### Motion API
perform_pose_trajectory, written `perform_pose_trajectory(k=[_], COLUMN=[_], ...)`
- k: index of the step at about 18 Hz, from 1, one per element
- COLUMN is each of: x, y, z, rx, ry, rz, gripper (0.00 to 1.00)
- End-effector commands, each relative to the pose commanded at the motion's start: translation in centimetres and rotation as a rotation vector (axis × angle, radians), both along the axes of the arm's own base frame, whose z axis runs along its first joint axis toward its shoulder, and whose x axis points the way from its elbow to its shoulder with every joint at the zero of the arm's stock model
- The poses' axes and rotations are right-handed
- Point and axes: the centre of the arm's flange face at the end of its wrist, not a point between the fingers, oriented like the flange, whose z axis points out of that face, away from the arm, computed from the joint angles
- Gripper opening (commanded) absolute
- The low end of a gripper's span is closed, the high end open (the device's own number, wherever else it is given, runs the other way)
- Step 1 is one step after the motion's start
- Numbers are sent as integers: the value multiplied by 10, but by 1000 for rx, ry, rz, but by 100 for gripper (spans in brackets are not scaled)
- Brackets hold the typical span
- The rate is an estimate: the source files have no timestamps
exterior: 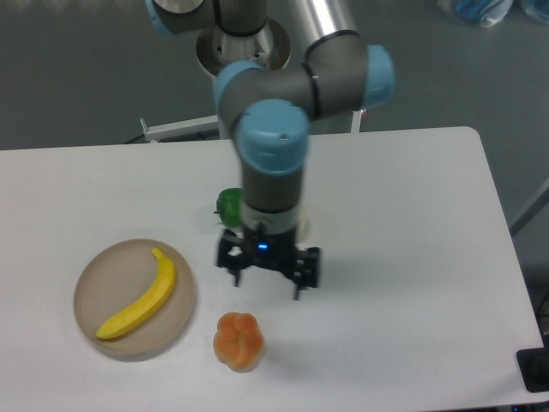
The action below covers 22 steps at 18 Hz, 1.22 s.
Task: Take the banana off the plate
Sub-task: 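Move the open gripper over the yellow banana on the plate, then lower the gripper onto the banana's middle and close it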
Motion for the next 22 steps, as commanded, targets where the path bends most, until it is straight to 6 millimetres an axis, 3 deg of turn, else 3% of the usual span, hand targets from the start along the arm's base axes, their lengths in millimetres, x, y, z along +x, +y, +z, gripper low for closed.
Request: perform_pose_trajectory(k=[2,3,6,10,12,17,22], x=[20,39,69,98,122,133,142], y=[2,0,1,0,5,9,11], z=[-12,-29,-60,-82,-96,-126,-137], rx=[-19,-46,-93,-144,-172,-144,-155], ry=[-15,-21,-33,2,36,76,63], rz=[-30,-58,-101,-140,-177,-189,-145], gripper=[100,100,100,100,100,100,100])
